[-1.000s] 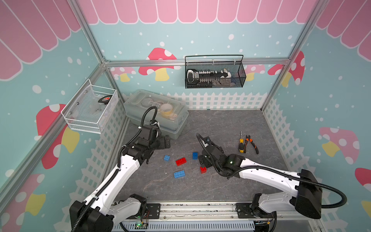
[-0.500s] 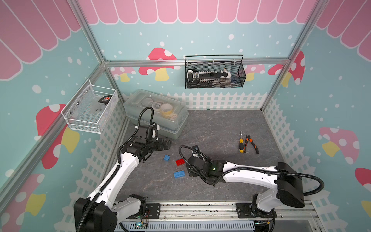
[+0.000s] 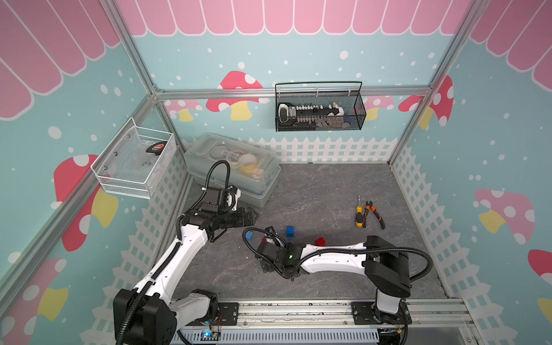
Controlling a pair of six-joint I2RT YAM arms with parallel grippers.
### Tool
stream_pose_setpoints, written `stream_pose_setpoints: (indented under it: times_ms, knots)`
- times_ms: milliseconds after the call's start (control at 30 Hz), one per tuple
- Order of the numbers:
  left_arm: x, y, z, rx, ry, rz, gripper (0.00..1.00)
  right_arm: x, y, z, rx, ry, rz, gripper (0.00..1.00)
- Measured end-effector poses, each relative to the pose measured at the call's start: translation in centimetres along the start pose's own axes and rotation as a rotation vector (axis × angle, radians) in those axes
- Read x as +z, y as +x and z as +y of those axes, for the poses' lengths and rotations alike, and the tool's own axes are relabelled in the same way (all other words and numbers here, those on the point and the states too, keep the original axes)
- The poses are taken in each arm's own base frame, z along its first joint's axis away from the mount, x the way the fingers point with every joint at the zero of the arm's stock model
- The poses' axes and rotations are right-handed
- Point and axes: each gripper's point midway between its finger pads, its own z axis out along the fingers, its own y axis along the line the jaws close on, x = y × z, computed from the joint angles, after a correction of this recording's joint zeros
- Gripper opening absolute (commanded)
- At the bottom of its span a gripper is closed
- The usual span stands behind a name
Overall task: Assemble a giraffe with lego
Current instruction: Pick up the lego brick from the center of the board.
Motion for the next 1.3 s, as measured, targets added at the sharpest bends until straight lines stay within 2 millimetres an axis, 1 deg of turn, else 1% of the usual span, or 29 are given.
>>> stream_pose_setpoints:
  times_ms: [200, 400, 600, 767, 967, 1067, 1133, 1200, 1300]
  knots:
    - [0.0, -0.1, 0.6, -0.005, -0.029, -0.005, 0.99, 1.9, 0.4, 1.5, -0.007, -0.026, 0.017, 0.89]
    - [0.0, 0.0, 0.8, -0.011, -0.037, -0.003, 0.99, 3.1, 0.9, 2.1, -0.019, -0.03, 0.035, 0.81]
    - [0.0, -0.1, 0.9, -0.011, -0.044, -0.006, 0.99, 3.2, 0.8, 2.2, -0.018, -0.031, 0.033, 0.74]
    - [0.0, 0.1, 1.0, -0.012, -0.045, -0.001, 0.99, 3.2, 0.8, 2.2, -0.018, -0.028, 0.029, 0.64]
    - [0.1, 0.2, 1.0, -0.012, -0.045, 0.001, 0.99, 3.1, 0.5, 2.2, -0.019, -0.025, 0.025, 0.57]
    - [0.1, 0.2, 0.9, -0.012, -0.044, 0.001, 0.99, 2.9, 0.4, 2.1, -0.038, -0.017, 0.025, 0.56]
    - [0.2, 0.3, 0.8, -0.009, -0.04, 0.006, 0.99, 2.5, 0.3, 1.9, -0.053, -0.019, 0.023, 0.56]
    - [0.3, 0.5, 0.5, -0.002, -0.03, 0.014, 0.99, 1.5, 0.0, 1.7, -0.063, -0.028, 0.017, 0.56]
    - [0.8, 1.0, -0.3, 0.013, -0.007, 0.039, 0.99, -1.0, -1.5, 1.3, -0.061, -0.057, -0.01, 0.56]
